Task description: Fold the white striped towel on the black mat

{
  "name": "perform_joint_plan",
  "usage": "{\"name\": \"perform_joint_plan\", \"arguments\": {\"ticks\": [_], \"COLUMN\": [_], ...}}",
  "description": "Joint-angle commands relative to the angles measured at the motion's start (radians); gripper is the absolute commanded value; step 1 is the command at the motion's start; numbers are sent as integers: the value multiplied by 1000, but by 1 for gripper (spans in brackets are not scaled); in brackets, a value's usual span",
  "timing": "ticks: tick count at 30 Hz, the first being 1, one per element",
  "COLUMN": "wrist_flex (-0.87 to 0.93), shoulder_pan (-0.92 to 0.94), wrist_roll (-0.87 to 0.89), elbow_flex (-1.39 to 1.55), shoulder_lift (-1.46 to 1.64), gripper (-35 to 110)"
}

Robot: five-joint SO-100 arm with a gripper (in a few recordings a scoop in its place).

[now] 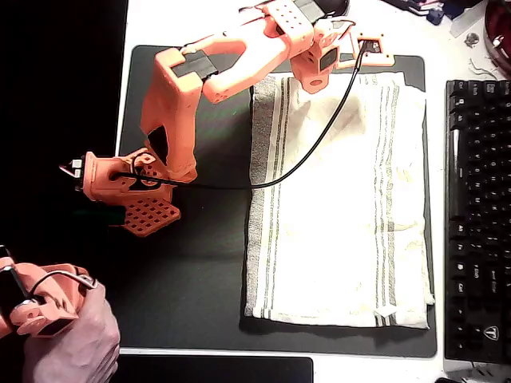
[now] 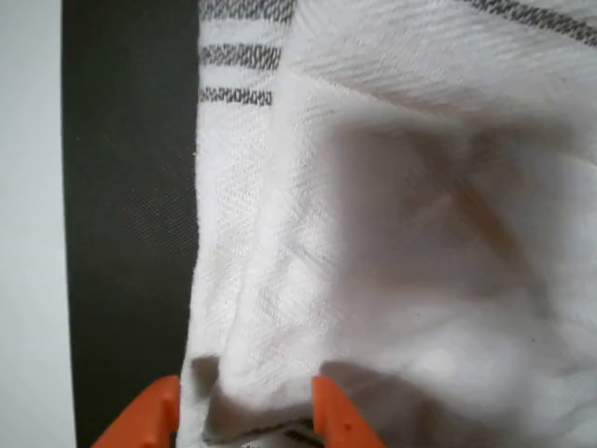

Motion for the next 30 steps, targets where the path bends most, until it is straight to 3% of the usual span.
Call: {"name": "perform_joint_plan", "arguments": {"ticks": [1, 14, 30], "wrist_flex": [-18, -69, -84], "shoulder_pan": [-11, -18, -25], "wrist_roll": [-3, 34, 35], "elbow_flex": [-25, -110, -104], "shoulder_lift": [2, -110, -132], "gripper": [19, 18, 6]}}
